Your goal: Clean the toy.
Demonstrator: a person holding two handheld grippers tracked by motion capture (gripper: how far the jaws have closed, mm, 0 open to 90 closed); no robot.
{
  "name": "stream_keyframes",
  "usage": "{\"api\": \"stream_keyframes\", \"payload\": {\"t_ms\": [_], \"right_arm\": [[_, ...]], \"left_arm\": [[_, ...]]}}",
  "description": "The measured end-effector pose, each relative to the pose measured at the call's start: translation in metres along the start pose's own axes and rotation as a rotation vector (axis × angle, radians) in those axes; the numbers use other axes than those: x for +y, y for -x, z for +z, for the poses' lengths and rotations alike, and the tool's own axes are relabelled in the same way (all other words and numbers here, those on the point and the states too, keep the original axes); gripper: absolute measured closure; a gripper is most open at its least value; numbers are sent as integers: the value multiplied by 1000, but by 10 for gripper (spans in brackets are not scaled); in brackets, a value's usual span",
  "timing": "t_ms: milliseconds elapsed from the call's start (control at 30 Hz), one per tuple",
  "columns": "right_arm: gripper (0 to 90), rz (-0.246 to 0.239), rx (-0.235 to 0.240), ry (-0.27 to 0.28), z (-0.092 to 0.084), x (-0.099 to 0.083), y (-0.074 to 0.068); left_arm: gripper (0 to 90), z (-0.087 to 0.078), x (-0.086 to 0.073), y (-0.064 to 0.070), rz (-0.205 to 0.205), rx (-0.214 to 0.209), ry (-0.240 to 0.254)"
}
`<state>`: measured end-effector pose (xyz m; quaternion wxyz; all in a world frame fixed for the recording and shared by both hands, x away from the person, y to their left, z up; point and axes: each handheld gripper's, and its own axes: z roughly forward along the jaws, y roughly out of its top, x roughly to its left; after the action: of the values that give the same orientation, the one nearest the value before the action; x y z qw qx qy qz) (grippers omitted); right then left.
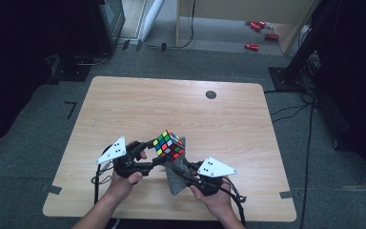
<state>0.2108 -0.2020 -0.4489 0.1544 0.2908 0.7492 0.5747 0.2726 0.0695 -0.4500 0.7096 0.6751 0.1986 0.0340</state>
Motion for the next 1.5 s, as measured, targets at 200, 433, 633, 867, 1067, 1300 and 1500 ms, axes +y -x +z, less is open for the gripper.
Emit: {"api": "stream_keyframes", "payload": {"t_ms": [200, 433, 633, 867, 1067, 1300, 1500], "right_arm": [[716, -5, -83, 42, -12, 4, 10], [718, -105, -103, 37, -10, 2, 4], [715, -171, -52, -30, 3, -3, -7], [715, -67, -109, 54, -13, 2, 11], [714, -118, -70, 19, -4, -2, 2], [713, -127, -92, 5, -2, -2, 1], [712, -68, -152, 58, -14, 2, 13]], "left_arm": [[352, 2, -1, 1, 5, -10, -17], [352, 1, 0, 0, 5, -9, -19], [352, 0, 0, -1, 5, -4, -22], [352, 1, -1, 0, 3, -9, -27], [351, 1, -1, -1, 2, 3, -27], [352, -1, 0, -1, 12, 7, -27], [352, 2, -2, -1, 16, 6, -37]]}}
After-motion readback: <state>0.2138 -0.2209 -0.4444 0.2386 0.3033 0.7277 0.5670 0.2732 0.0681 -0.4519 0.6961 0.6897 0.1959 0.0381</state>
